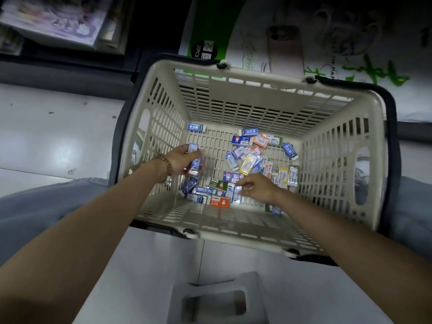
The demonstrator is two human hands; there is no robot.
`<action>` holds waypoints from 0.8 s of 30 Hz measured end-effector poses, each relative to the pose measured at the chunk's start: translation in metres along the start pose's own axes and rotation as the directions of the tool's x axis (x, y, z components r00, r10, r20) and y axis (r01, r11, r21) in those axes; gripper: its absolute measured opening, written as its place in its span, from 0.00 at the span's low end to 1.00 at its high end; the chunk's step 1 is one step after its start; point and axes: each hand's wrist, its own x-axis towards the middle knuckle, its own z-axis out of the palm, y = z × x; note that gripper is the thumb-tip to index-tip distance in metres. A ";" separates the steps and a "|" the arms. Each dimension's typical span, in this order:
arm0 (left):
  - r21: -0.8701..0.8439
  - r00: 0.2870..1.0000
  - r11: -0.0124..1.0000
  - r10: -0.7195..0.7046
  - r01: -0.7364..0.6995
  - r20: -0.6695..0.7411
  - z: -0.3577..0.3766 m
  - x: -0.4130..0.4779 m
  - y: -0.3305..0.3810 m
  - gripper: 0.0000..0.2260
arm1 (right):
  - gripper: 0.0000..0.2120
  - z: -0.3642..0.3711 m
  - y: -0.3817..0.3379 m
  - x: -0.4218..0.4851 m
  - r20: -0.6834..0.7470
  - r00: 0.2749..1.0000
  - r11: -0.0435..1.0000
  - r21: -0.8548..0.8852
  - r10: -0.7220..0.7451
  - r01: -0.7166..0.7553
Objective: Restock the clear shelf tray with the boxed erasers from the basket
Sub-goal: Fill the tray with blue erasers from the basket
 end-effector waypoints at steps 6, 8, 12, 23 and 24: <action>0.459 0.999 0.888 0.023 0.000 -0.044 0.003 0.011 -0.028 0.08 | 0.22 0.019 0.011 0.005 -0.106 0.986 0.991 -0.063 -0.126 0.119; 0.620 0.999 0.784 0.042 -0.023 -0.015 0.002 0.015 -0.033 0.09 | 0.25 0.026 0.013 0.006 -0.074 0.986 0.984 -0.113 -0.149 0.140; 0.830 0.997 0.555 -0.013 -0.055 0.075 0.006 0.018 -0.037 0.19 | 0.26 0.036 0.014 0.012 -0.117 0.988 0.993 -0.062 -0.102 0.096; 0.791 0.990 0.597 0.109 -0.133 0.084 0.009 0.024 -0.031 0.14 | 0.10 0.031 0.016 0.012 -0.152 0.988 0.959 0.278 -0.016 0.059; 0.742 0.991 0.659 0.110 -0.126 0.071 0.011 0.021 -0.027 0.14 | 0.08 0.025 0.013 0.009 -0.155 0.988 0.953 0.297 -0.007 0.053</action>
